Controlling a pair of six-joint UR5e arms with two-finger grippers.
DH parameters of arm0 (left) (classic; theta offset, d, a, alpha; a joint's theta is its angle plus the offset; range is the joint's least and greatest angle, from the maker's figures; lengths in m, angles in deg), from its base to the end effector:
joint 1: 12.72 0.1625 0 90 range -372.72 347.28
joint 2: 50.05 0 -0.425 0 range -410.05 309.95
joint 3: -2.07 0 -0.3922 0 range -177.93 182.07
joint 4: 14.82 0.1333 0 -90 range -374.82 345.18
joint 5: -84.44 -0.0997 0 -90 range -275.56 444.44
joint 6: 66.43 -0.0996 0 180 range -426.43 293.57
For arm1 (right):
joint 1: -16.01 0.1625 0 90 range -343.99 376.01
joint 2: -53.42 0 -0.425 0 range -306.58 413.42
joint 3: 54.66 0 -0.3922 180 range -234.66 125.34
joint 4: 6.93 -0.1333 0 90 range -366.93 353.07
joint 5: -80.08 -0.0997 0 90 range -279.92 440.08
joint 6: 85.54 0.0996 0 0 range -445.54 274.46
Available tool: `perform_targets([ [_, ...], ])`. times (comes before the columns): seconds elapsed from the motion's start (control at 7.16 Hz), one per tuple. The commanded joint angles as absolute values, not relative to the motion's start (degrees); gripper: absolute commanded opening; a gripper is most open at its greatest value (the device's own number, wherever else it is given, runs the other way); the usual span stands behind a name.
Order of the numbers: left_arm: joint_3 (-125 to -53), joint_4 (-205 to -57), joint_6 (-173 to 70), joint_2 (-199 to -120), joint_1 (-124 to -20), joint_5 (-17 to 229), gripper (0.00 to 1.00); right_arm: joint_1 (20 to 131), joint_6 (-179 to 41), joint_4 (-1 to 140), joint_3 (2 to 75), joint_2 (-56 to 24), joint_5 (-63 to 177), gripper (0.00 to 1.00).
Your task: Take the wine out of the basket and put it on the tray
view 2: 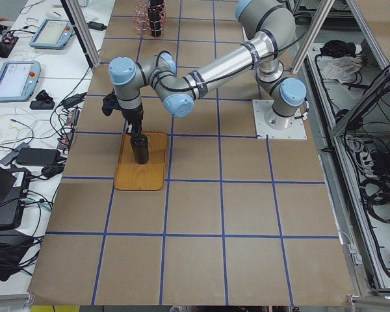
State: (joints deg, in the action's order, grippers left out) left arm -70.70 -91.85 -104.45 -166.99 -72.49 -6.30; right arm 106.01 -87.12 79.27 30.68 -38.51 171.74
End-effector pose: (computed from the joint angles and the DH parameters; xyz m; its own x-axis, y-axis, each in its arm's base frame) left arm 0.2305 -0.6577 0.3815 -0.9899 0.1342 -0.0452 0.1359 0.9900 -0.0369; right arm 0.1304 -0.4797 0.5377 -0.9992 -0.0261 0.0303 -0.0276 0.9985 -0.0479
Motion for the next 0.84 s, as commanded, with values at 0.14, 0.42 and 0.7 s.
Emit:
perform_targets([
  [0.14,-71.2,-92.9,-104.3,-164.5,-73.2,-6.9,1.00,106.0,-87.1,79.2,30.8,-38.6,171.7,1.00],
  [0.42,-71.8,-98.8,-94.8,-159.1,-76.5,-3.6,1.00,106.1,-87.1,79.2,30.9,-38.6,171.7,1.00],
  [0.7,-74.5,-100.5,-80.8,-153.0,-85.4,-4.1,1.00,106.1,-87.1,79.2,30.9,-38.6,171.7,1.00],
])
